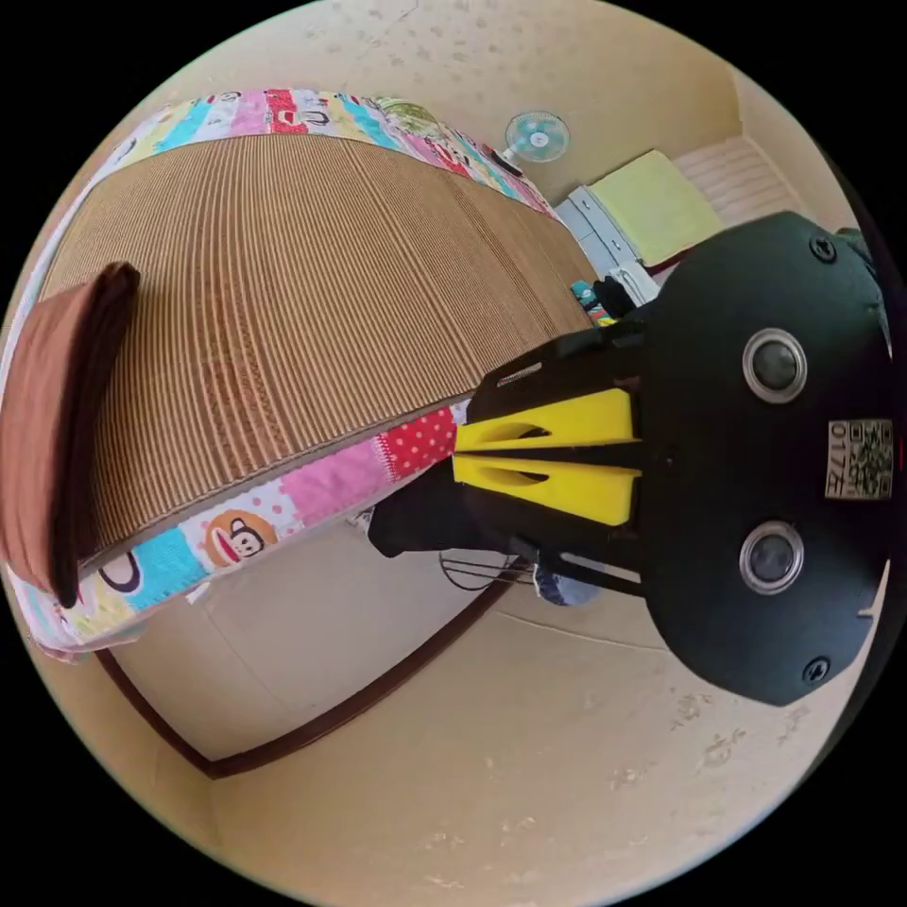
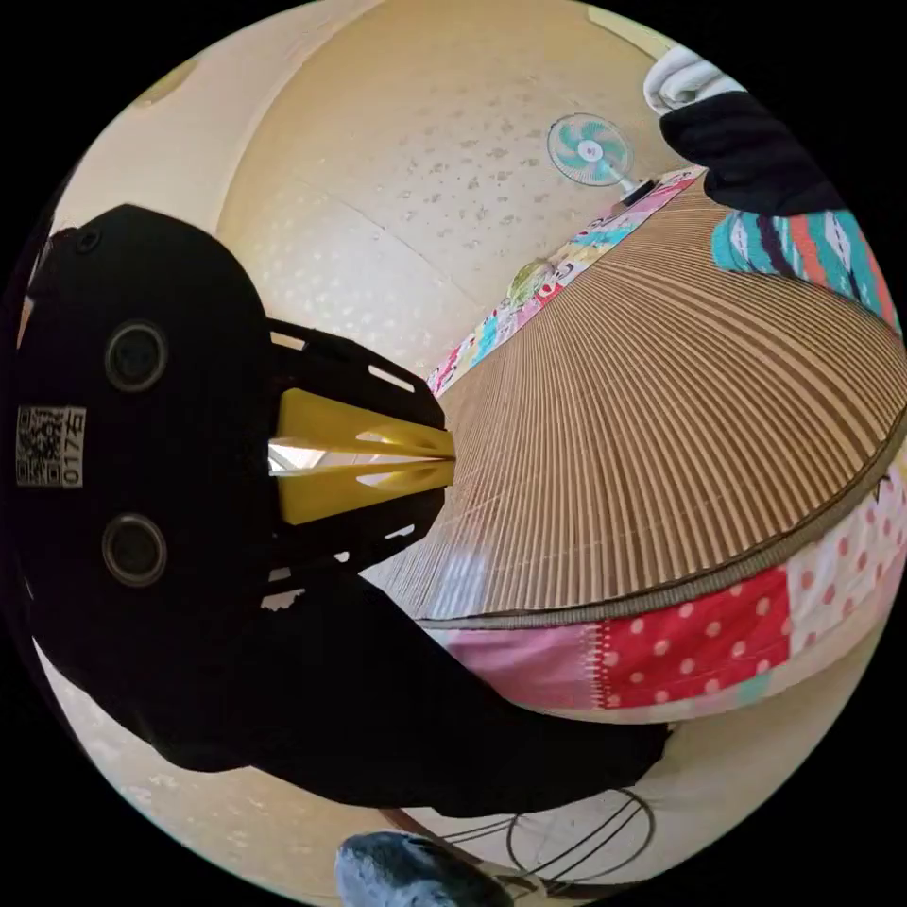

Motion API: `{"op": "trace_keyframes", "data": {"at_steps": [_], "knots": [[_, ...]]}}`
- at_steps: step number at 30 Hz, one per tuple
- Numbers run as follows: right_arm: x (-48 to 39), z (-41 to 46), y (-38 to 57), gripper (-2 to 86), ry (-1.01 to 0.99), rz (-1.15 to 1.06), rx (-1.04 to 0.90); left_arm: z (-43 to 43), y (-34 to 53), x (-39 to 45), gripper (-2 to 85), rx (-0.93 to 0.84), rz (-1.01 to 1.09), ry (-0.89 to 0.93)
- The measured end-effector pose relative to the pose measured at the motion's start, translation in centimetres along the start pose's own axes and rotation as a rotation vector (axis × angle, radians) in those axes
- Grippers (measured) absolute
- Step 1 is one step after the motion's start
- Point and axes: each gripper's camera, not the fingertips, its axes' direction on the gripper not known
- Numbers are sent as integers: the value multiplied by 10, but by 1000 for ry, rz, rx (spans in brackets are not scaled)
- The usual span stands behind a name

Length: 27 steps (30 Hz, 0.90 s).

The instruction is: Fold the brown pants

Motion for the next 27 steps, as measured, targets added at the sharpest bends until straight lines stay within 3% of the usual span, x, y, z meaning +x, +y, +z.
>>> {"op": "trace_keyframes", "data": {"at_steps": [3,5,8,11,16,19,21,25,27], "knots": [[8,38,9,2,38,-95,-151,-35,-19,-14,10,13,75,-24],[2,62,19,2,180,-204,-259,-43,-27,-32,27,-2,77,-55],[1,79,37,2,257,-286,-326,-49,-40,-78,51,-87,-23,-37],[18,76,58,2,177,-291,-331,-79,-53,-126,76,-51,-169,115],[70,22,99,2,-96,-146,-105,-142,-91,-173,123,202,-250,565],[99,-22,123,3,-311,-95,67,-160,-115,-182,151,293,-293,717],[106,-47,136,2,-338,-109,146,-164,-128,-182,163,299,-302,727],[106,-89,162,3,-197,-161,230,-153,-151,-170,131,159,-315,681],[107,-97,171,3,-152,-174,247,-157,-143,-169,119,174,-400,674]]}}
